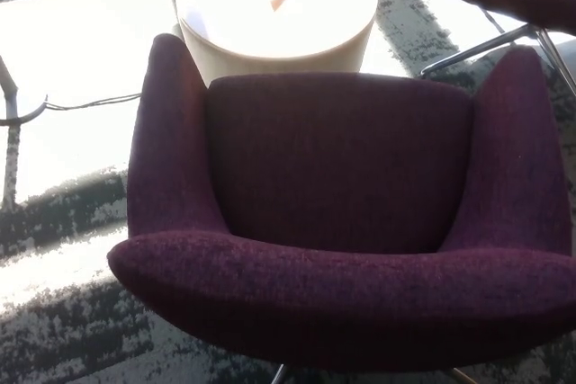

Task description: The robot stands in front of a sofa and uses its left hand to push the left side of the sofa

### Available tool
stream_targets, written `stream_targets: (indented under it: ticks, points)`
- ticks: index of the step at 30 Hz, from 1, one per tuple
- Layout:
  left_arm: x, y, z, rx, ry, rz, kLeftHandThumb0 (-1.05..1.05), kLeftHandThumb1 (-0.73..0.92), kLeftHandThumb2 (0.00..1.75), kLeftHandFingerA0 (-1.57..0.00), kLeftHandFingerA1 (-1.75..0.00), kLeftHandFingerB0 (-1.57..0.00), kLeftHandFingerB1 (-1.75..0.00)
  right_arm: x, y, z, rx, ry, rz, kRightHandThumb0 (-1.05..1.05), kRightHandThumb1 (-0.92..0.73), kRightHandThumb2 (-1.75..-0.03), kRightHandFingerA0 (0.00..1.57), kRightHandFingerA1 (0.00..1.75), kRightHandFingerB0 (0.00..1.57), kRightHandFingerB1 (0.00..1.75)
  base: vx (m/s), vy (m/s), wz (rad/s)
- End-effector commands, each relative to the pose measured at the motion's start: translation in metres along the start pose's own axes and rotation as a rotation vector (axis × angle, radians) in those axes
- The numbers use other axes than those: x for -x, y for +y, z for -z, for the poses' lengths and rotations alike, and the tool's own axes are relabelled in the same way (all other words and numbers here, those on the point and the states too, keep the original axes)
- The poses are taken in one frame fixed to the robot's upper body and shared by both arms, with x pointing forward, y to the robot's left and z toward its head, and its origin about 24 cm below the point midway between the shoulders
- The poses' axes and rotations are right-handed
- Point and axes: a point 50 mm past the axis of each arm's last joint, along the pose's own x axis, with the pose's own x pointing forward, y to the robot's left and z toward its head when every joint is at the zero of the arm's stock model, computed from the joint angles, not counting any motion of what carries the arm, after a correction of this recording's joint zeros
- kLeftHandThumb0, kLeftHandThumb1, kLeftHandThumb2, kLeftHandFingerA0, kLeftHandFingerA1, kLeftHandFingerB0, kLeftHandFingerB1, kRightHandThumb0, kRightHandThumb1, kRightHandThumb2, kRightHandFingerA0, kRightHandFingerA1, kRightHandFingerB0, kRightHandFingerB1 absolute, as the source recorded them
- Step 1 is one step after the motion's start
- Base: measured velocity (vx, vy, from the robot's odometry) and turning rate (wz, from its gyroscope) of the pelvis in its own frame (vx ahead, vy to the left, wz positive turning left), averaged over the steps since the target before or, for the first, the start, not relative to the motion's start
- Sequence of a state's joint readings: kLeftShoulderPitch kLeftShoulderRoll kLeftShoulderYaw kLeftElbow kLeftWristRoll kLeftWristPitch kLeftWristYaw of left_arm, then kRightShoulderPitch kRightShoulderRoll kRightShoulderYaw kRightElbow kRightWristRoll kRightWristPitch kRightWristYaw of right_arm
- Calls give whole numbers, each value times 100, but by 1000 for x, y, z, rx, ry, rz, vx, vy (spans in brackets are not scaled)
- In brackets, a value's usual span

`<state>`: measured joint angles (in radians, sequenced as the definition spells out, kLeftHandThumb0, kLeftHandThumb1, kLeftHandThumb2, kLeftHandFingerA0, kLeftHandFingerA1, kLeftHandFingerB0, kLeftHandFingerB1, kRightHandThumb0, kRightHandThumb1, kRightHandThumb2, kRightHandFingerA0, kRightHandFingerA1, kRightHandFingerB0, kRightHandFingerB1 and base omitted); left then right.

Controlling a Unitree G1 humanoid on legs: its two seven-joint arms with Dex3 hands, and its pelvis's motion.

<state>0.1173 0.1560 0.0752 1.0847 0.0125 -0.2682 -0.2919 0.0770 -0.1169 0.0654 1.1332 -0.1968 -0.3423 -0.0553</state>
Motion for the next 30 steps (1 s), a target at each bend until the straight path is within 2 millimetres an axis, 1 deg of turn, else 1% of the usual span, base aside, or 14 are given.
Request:
stream_targets:
  ticks: [1, 2, 7, 13, 15, 16, 17, 18, 19, 22, 23, 25, 29, 30]
  points:
    - [5, 6, -11, 63, -175, 73, -77, 84, 67, -8, -30, -8, -26, 4, -3, -12, 15, -185, 43, -61, -78, -64, 60, 43, 56, 41, 0, 0, 0]
    - [4, 7, -15, 86, -188, 79, -81, 69, 106, 0, -32, -4, -25, 3, -4, -14, 6, -192, 46, -61, -78, -64, 60, 44, 57, 42, 0, 0, 0]
    - [-1, 19, -40, 90, -284, 49, -85, 74, 105, -5, -25, -5, -21, 0, -9, -20, 13, -211, 52, -61, -80, -64, 60, 43, 56, 41, 0, 0, 0]
    - [1, 44, -92, 94, -483, -4, -89, 84, 116, 0, -16, 0, -14, -2, -12, -25, -18, -229, 83, -60, -77, -63, 61, 43, 58, 41, 0, 0, 0]
    - [1, 44, -92, 95, -485, -3, -89, 84, 116, 0, -16, 0, -14, -2, -12, -25, -18, -230, 83, -60, -77, -63, 61, 43, 58, 41, 0, 0, 0]
    - [7, 58, -120, 63, -593, -29, -85, 92, 122, 0, -16, 0, -13, -2, -12, -25, -12, -234, 86, -60, -77, -63, 59, 44, 57, 42, 0, 0, 0]
    - [10, 64, -132, 48, -639, -39, -85, 92, 122, 0, -16, 0, -13, -2, -12, -25, -10, -236, 88, -60, -77, -63, 59, 44, 57, 42, 0, 0, 0]
    - [10, 64, -133, 49, -641, -37, -85, 92, 122, 0, -16, 0, -13, -2, -13, -25, -10, -237, 89, -60, -77, -63, 59, 44, 57, 42, -2, 0, 8]
    - [14, 74, -151, 47, -682, -58, -85, 92, 124, 0, -16, 0, -13, -2, -13, -26, 0, -244, 93, -60, -78, -64, 61, 45, 57, 42, 0, 0, 0]
    - [15, 75, -153, 48, -687, -57, -85, 92, 124, 0, -16, 0, -13, -2, -14, -26, 2, -245, 94, -60, -78, -64, 61, 45, 57, 42, 0, 0, 0]
    - [21, 86, -174, 53, -748, -74, -89, 92, 126, 0, -15, 0, -12, -2, -13, -26, -1, -240, 97, -59, -78, -64, 61, 44, 57, 42, 0, 0, 0]
    - [26, 93, -190, 27, -769, -90, -91, 92, 127, 0, -13, 0, -10, -2, -14, -26, 2, -245, 97, -60, -78, -64, 61, 45, 57, 42, 0, 0, 0]
    - [27, 95, -196, 11, -780, -98, -92, 92, 127, 0, -13, 0, -10, -2, -13, -25, 2, -243, 99, -60, -78, -64, 61, 45, 57, 42, 0, 0, 0]
    - [28, 96, -205, -13, -788, -100, -91, 92, 128, 0, -14, 0, -12, -2, -13, -25, -1, -242, 100, -58, -78, -63, 61, 44, 58, 42, 0, 0, 0]
